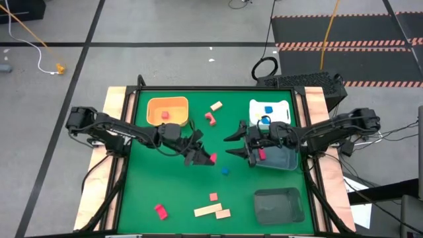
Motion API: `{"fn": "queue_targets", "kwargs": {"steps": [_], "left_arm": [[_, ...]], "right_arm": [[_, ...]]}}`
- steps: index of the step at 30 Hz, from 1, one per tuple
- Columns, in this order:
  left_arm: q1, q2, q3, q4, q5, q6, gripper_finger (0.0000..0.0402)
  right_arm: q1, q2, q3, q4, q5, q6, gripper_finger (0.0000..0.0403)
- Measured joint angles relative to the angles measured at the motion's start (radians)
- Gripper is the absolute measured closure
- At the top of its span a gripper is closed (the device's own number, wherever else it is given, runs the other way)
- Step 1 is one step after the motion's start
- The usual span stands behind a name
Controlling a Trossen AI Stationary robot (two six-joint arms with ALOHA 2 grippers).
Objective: Sort & place blocks by color
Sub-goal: Put the top red block into the blue bin
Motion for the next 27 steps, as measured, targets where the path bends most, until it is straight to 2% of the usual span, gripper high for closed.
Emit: {"fn": "queue_targets", "kwargs": {"steps": [6,11,17,27], "left_arm": [[0.000,0.013,0.000,0.023,0.035,-0.025,0.0269],[0.004,0.023,-0.001,0.023,0.055,-0.032,0.0269],[0.011,0.043,0.000,0.031,0.103,-0.040,0.0269],[0.024,0.074,0.000,0.035,0.132,-0.085,0.0269]], "right_arm": [[-0.016,0.066,0.077,-0.027,-0.116,-0.013,0.0197],[-0.035,0.111,0.145,-0.144,-0.208,-0.019,0.0197],[-0.040,0.170,0.186,-0.184,-0.292,-0.023,0.0197],[-0.023,0.208,0.189,-0.150,-0.318,-0.007,0.0197]]}}
